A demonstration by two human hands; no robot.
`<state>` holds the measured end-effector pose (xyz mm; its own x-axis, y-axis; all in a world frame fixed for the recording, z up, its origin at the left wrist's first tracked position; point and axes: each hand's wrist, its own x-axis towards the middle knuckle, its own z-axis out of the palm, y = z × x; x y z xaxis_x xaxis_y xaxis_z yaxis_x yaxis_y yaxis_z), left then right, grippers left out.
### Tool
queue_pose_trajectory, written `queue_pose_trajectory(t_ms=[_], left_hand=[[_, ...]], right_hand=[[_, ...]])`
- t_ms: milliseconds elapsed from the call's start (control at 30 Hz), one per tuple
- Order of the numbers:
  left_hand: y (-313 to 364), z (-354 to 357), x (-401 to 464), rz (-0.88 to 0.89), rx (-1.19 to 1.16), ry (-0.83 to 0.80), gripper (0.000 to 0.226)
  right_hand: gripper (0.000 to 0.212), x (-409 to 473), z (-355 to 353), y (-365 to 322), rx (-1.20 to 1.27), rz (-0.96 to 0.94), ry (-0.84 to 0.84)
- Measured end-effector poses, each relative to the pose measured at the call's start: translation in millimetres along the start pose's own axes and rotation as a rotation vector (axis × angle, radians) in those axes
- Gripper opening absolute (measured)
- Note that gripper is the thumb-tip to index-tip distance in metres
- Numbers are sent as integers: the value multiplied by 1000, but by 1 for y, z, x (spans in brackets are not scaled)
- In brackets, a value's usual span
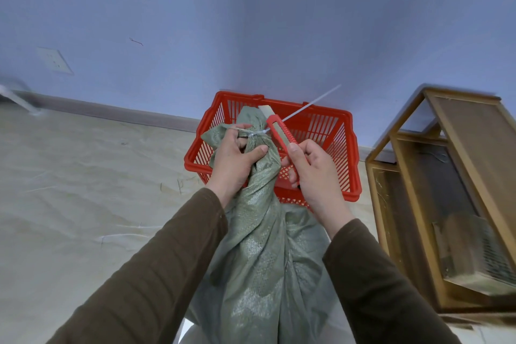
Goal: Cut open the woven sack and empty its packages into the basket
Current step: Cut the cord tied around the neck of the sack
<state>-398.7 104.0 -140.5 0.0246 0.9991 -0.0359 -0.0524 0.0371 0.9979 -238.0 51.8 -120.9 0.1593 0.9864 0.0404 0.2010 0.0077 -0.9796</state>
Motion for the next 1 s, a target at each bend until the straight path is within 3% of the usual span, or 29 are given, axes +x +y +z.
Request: queue_pose_trajectory(t_ms=[167,300,433,1000], left_hand=[[-2,-7,7,-21,-9,29,46],[-5,-9,9,-20,-13,34,46],[-4,-6,9,-9,14,28,53],[2,4,2,49,152,16,39]], right_hand=[[9,-2,-17,5,-277,-57,-77],[43,-5,-18,2,-546,-126,-131],[38,-7,-15,-1,-735,-174,-105],[34,-9,-16,-2,-810,-136,115]])
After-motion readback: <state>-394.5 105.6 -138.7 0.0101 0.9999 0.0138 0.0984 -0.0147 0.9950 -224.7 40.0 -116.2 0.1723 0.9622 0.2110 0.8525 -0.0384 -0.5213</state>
